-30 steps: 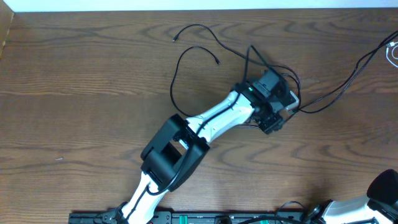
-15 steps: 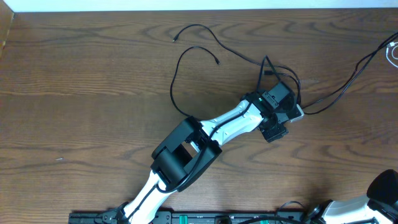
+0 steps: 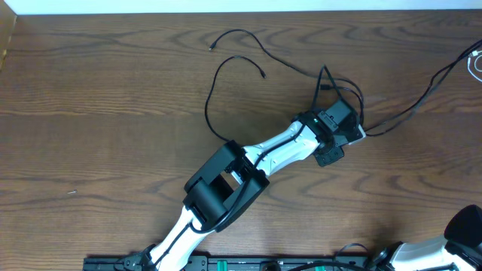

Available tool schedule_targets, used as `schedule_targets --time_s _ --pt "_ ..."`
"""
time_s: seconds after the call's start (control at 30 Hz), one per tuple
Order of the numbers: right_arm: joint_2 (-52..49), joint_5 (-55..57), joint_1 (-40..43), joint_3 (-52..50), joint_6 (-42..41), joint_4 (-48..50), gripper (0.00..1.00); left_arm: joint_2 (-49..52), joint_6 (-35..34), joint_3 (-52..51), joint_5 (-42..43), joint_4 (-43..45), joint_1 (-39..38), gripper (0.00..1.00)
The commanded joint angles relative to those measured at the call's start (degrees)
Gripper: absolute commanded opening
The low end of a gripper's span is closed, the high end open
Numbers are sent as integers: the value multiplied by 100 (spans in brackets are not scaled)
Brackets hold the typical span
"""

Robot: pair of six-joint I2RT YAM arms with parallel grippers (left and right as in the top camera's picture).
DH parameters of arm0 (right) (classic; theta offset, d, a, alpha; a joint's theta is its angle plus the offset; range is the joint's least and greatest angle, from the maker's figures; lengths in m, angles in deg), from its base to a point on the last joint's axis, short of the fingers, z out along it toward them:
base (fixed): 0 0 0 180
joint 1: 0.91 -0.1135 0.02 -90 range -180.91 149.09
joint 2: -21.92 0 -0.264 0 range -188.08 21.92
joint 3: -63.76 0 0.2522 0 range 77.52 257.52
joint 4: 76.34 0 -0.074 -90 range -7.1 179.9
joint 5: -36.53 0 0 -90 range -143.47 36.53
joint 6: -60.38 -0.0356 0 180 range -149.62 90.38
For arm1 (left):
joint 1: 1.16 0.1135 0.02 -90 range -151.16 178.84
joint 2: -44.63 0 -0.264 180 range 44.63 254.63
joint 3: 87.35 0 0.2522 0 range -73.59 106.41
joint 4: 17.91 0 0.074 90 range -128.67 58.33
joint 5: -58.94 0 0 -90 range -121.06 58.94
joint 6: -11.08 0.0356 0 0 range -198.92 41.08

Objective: Untangle cables

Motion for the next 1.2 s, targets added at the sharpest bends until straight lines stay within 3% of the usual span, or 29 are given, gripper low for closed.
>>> schedule_targets --time_s 0.0,0.17,0.4,0.87,1.03,1.17 --pt "74 -59 20 33 81 -2 1 284 11 -68 -1263 -251 44 7" --pt "74 -59 20 33 168 -15 1 262 -24 -68 -1663 -337 271 7" --pt "74 -59 20 31 166 -57 1 179 -1019 20 -1552 -402 796 7" --pt "72 146 26 31 295 -151 1 138 -3060 52 42 -614 2601 8" --pt "72 1045 42 33 291 -479 1 136 -3407 52 507 -940 3248 7" --pt "59 2804 42 31 295 -962 1 136 -3403 52 492 -1510 3709 8"
